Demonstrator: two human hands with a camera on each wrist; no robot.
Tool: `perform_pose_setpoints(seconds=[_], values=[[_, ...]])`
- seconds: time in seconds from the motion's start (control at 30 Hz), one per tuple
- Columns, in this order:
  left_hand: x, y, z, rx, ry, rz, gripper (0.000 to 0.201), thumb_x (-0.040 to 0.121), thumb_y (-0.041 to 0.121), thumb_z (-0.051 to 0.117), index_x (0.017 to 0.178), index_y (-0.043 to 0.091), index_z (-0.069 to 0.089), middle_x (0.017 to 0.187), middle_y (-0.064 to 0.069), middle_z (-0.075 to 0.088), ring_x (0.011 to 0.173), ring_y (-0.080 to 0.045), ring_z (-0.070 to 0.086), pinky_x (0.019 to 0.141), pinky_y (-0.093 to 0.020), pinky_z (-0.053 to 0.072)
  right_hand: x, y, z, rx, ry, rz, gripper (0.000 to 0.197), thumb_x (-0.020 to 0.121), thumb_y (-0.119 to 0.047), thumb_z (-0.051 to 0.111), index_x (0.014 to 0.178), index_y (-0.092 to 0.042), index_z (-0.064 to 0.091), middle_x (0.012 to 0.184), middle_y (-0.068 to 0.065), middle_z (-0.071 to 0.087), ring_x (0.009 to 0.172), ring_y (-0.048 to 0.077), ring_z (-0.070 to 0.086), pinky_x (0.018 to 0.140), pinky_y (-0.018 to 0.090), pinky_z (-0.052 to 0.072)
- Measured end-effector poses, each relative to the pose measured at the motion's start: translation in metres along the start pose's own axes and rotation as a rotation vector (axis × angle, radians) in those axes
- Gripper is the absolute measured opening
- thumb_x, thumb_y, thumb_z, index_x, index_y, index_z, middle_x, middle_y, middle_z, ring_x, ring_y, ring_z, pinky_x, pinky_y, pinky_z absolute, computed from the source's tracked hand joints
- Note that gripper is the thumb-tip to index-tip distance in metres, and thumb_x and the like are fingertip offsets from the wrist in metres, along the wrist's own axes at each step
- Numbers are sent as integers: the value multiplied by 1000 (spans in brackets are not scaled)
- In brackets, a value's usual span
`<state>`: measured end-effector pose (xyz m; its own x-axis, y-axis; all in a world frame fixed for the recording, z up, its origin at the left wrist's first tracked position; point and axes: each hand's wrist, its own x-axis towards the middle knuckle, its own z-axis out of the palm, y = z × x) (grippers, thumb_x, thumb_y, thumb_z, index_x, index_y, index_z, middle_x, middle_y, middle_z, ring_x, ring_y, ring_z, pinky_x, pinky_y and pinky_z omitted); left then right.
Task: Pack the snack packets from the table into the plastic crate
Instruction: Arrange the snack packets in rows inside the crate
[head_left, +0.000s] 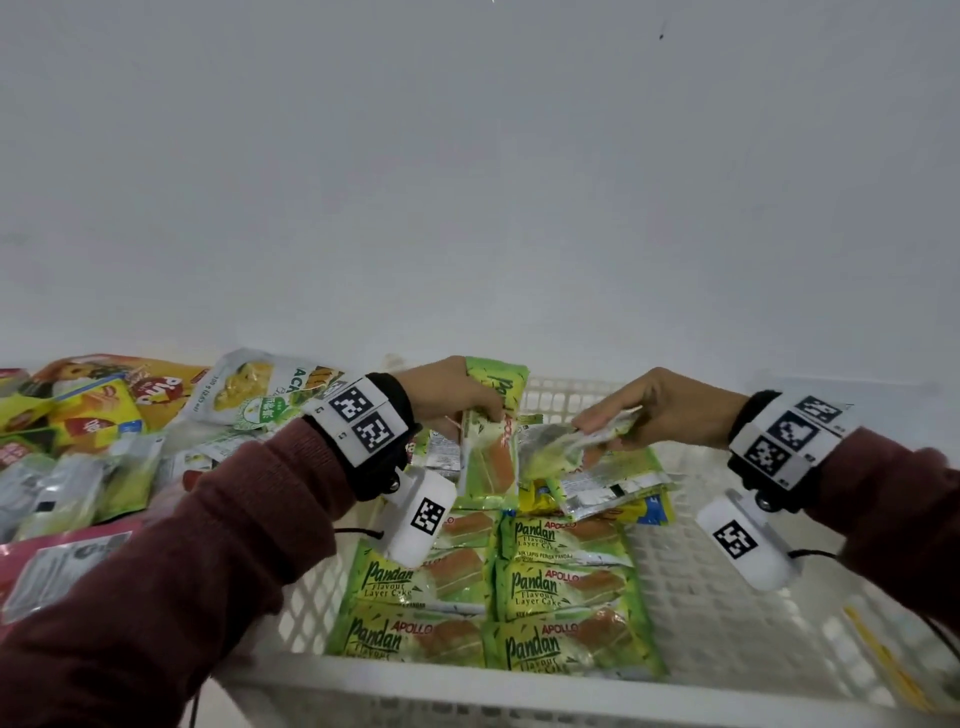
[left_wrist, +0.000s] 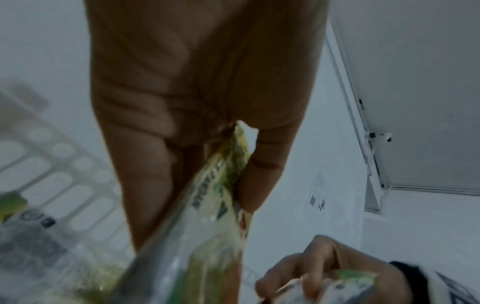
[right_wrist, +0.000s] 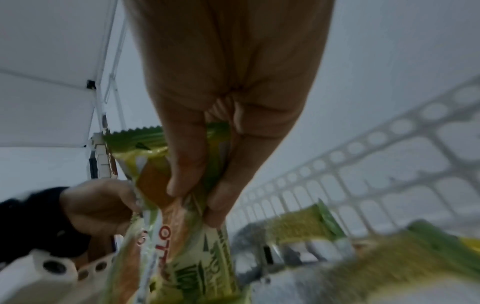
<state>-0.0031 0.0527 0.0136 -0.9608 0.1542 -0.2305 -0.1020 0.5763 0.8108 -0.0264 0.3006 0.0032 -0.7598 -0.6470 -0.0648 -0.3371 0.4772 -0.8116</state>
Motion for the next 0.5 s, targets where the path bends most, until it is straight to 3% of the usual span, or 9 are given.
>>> perform_pose_setpoints(seconds=[0.03,0.1,0.13,0.17,0.2,0.27,0.37,0.43,0.5], values=[[-2,-1,2,21,-34,-34,31,87,8,59,58,10,47,37,4,45,38,-4,51,44,-13,43,-2,3,2,-23,-24,13,43,78,18,60,85,-22,74,104,1,70,98,0,65,71,13,52],[-8,-4,6,63,-104,-91,20,86,15,64,92,-4,62,71,-16,63,69,-13,65,60,-20,51,-6,9,9,-94,-43,18,39,79,14,61,92,-21,72,102,-2,69,99,5,65,69,12,51],[-8,-7,8,84,-129,-109,35,84,18,66,109,-6,59,90,-20,64,78,-19,64,66,-26,53,-7,11,10,-126,-32,9,36,80,11,63,97,-20,70,101,-3,69,98,5,65,70,11,51],[-7,-11,10,106,-145,-138,42,84,19,67,116,-5,57,96,-17,62,78,-20,61,67,-28,54,-8,11,12,-153,-12,-7,33,80,6,64,100,-19,69,99,-3,69,94,2,65,72,11,50],[-7,-13,13,139,-138,-140,37,83,19,68,112,-2,59,96,-12,64,73,-17,59,65,-27,54,-8,11,13,-176,22,-22,29,80,2,66,100,-18,69,94,-3,70,86,-1,66,72,10,50],[-8,-16,14,215,-114,-124,23,82,16,70,100,5,63,78,-4,64,57,-10,54,51,-18,47,-8,10,13,-197,119,-42,18,80,-4,68,94,-15,71,80,-2,69,68,-5,62,64,8,46],[-12,-15,14,276,-31,-97,33,78,7,72,110,5,61,50,3,56,28,0,46,32,-11,34,-6,8,11,-165,270,-56,12,78,-3,69,90,-8,69,78,6,66,64,1,60,58,8,44],[-14,-13,13,355,4,-88,43,78,8,73,118,6,57,58,2,52,27,0,45,29,-10,31,-4,5,10,-112,327,-35,19,77,-2,70,87,-16,62,83,10,66,67,15,62,56,12,49],[-16,-12,12,485,8,-84,49,79,12,72,124,8,52,78,-3,58,44,-8,54,35,-11,37,-3,-1,11,-19,305,0,24,78,0,68,87,-19,56,85,14,65,65,26,61,52,17,53]])
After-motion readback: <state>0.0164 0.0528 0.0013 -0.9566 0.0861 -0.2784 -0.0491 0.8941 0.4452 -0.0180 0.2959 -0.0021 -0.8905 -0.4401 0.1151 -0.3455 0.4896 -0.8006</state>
